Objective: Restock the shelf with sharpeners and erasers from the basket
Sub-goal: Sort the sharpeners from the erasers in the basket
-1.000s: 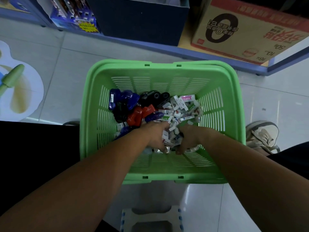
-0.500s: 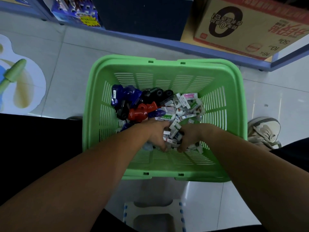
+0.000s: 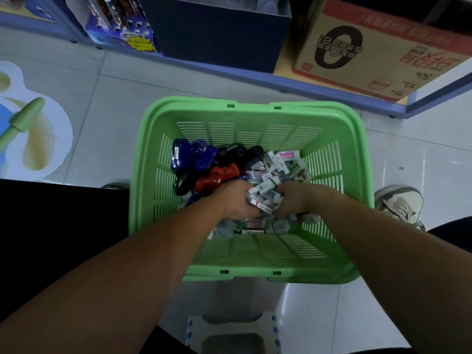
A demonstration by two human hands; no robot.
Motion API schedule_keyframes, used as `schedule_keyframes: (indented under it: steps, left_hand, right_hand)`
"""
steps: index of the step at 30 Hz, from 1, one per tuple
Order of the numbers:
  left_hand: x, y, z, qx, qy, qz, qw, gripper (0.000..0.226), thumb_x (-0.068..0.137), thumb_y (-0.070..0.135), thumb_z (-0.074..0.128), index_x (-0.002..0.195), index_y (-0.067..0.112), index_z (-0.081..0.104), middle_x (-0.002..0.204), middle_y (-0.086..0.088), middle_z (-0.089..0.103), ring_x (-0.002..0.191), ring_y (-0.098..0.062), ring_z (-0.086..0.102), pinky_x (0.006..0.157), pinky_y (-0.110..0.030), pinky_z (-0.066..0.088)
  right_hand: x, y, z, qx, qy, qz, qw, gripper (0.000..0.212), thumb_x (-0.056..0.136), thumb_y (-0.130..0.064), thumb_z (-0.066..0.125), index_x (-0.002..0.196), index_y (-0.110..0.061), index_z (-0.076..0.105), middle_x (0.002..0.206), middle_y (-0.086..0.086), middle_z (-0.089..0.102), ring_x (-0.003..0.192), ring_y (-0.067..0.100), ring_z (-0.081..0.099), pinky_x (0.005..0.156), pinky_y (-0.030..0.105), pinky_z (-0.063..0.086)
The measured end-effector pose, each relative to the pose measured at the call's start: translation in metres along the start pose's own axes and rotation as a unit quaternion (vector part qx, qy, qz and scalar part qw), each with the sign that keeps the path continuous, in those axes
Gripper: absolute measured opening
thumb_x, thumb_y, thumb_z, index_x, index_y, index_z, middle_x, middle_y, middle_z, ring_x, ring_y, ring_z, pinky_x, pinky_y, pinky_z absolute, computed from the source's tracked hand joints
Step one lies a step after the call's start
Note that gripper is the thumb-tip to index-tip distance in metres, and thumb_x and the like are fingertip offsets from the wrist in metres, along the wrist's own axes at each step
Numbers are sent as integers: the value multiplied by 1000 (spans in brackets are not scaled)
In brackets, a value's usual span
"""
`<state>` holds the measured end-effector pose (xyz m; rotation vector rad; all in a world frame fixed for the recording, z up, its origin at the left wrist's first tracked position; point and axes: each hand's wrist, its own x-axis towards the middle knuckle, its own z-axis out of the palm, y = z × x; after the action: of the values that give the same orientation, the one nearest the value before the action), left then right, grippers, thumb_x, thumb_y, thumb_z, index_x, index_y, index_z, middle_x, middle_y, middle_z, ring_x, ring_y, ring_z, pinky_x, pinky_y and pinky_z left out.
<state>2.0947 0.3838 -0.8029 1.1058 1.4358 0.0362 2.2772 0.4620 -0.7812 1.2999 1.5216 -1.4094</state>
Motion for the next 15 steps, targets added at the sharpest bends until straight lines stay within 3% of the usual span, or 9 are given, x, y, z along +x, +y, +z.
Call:
schedule_keyframes:
  steps: [4,7,9,11,13,15]
  left_hand:
    - [-2,13,-10,-97,63,22,993,24,84,16,84,106,15,74,90,-1,76,82,-16,74,69,-28,60]
    - [-7,25,-11,-144,104,14,984,12,86,18,82,95,18,75,85,-2,76,73,-14,70,61,-25,55]
    - [-8,36,-8,-189,127,10,974,12,88,15,79,99,16,73,91,-6,76,79,-20,72,65,-30,58]
    - [-8,49,-2,-221,134,11,966,15,90,12,76,102,18,72,96,-4,75,88,-21,71,70,-31,57]
    - [-7,59,3,-252,62,24,965,27,89,7,76,110,23,68,107,-5,75,100,-22,71,81,-35,59]
    - [-9,64,5,-276,-35,31,960,43,89,-4,71,119,25,61,117,-9,73,110,-27,70,92,-42,59]
  right_hand:
    - [-22,-16,-33,64,96,7,993,53,83,0,81,131,-17,67,104,12,68,79,23,68,55,29,56]
    - [-36,-33,-45,4,157,-23,987,47,84,1,79,125,-22,74,97,6,66,75,21,66,53,27,54]
    - [-42,-39,-49,-22,191,-46,980,51,85,0,78,131,-22,71,117,8,67,91,23,69,68,29,60]
    - [-50,-43,-50,-42,228,-70,970,53,90,-4,73,141,-20,64,137,9,62,114,25,65,89,27,55]
    - [-58,-44,-50,-57,249,-94,962,53,92,-14,73,143,-21,62,144,7,60,126,25,60,95,26,49]
    - [-64,-42,-51,-54,255,-111,959,52,91,-19,76,141,-21,63,141,6,62,124,24,62,97,28,50]
